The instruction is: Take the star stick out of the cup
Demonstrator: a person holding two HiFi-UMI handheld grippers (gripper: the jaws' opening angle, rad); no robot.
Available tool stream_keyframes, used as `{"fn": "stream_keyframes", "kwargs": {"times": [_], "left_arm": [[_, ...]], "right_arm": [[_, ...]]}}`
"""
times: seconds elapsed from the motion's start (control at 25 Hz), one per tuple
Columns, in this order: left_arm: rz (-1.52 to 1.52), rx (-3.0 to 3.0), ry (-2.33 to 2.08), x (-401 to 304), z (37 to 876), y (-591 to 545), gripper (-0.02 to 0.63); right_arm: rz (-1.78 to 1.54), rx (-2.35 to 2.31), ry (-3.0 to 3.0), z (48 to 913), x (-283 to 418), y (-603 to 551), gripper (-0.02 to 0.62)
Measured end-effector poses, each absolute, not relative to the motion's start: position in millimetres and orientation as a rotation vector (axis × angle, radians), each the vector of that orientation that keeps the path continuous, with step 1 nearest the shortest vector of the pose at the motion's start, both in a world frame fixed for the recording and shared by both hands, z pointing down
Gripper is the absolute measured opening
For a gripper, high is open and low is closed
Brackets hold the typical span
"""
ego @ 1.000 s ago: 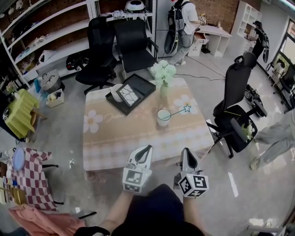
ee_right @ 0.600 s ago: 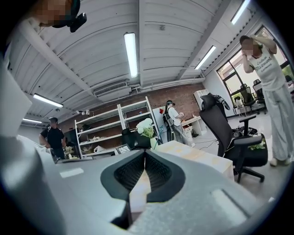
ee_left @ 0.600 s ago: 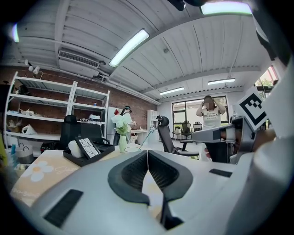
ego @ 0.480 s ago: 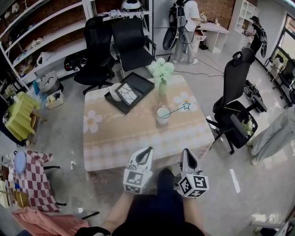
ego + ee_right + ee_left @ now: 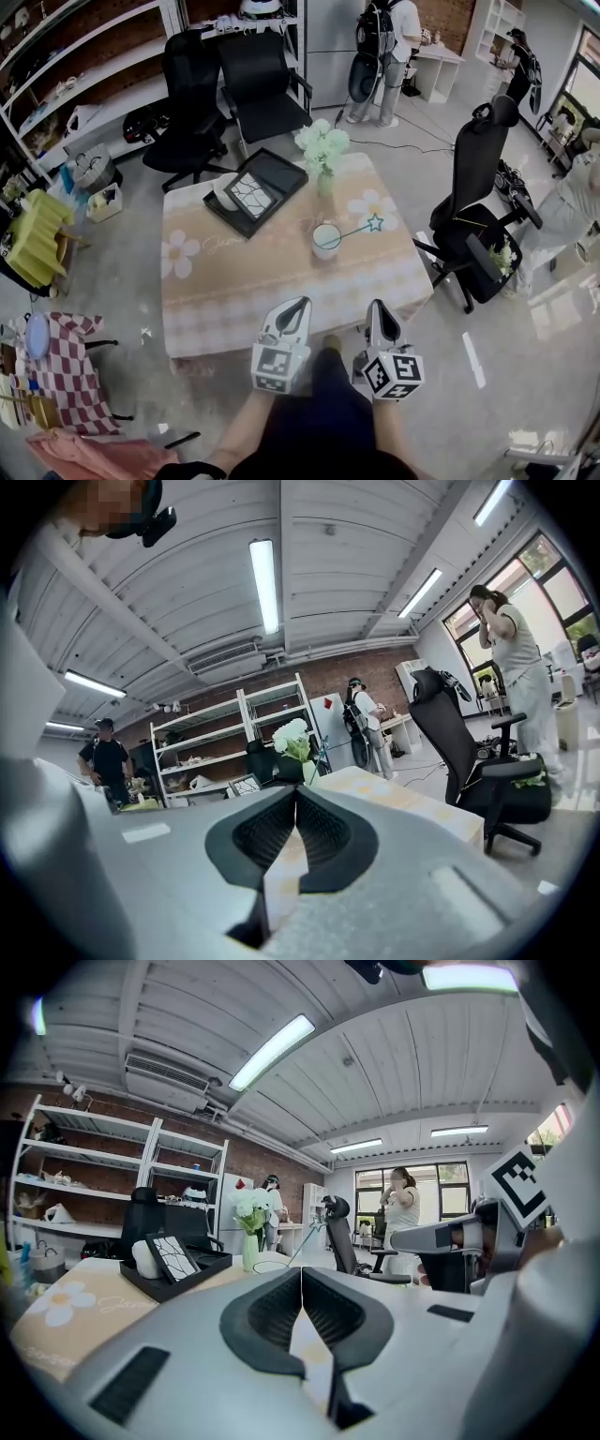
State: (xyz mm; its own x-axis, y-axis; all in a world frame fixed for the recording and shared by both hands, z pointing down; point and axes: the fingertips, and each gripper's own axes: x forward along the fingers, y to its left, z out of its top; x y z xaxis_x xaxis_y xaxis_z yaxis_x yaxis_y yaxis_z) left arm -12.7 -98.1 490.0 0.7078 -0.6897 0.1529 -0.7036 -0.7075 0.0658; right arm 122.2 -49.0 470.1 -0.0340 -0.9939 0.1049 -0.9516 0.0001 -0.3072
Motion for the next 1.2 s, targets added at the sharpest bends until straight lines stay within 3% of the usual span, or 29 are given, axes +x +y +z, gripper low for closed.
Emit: {"fn": "stream_keyframes", "kwargs": {"times": [1.2], "left_arm": [[0.151, 2.674, -1.255, 39.7, 490.9, -216.3, 0.011]], "right_arm": [[-0.512, -2.058, 2.161, 476.9, 207.1, -175.9, 0.002]]}}
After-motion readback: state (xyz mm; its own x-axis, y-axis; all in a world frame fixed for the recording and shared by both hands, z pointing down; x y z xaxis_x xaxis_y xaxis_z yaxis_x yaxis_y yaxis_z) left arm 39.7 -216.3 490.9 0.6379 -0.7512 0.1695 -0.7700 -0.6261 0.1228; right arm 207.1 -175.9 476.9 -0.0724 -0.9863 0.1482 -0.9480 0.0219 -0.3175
